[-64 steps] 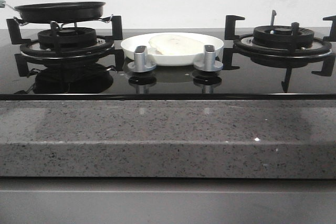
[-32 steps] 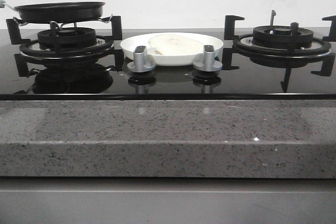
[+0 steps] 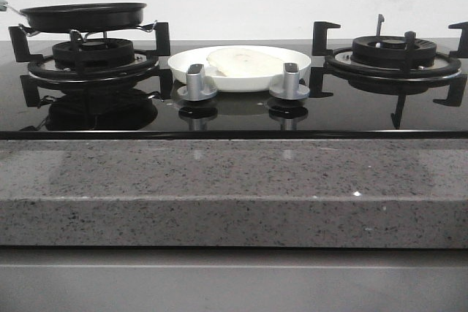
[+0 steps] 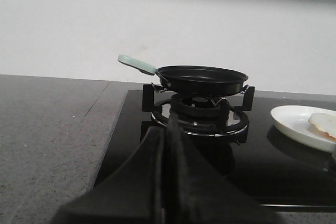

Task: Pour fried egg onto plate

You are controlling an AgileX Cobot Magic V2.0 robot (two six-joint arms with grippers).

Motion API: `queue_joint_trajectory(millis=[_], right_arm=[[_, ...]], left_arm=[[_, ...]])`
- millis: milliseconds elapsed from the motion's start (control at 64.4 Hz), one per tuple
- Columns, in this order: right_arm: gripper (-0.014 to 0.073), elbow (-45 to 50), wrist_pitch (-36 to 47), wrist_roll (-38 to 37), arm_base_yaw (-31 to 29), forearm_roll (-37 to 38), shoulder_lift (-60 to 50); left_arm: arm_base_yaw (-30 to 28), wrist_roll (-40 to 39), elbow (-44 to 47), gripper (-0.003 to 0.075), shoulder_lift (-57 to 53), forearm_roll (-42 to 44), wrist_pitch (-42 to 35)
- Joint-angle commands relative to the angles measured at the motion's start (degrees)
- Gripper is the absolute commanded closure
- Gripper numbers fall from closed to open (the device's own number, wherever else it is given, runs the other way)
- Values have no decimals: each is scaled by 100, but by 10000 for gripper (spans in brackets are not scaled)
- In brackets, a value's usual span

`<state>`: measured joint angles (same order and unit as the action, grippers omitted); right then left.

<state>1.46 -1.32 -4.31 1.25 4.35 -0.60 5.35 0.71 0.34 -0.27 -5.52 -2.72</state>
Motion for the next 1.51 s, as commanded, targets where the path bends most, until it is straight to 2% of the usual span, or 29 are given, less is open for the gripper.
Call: queue_joint_trajectory(millis=[0, 357, 544, 777, 1491], right_arm=[[660, -21, 396, 51, -36, 87, -108], [660, -21, 73, 51, -36, 45, -108], [660, -21, 94, 51, -36, -435, -108], [660, -21, 476, 51, -36, -435, -108], [660, -21, 463, 51, -36, -435, -108]], left_arm=[[-3, -38, 35, 739, -99, -38, -485], [-3, -38, 35, 739, -99, -38, -485], [-3, -38, 35, 739, -99, -38, -485], [-3, -38, 35, 739, -99, -38, -485], [-3, -38, 35, 739, -99, -38, -485]])
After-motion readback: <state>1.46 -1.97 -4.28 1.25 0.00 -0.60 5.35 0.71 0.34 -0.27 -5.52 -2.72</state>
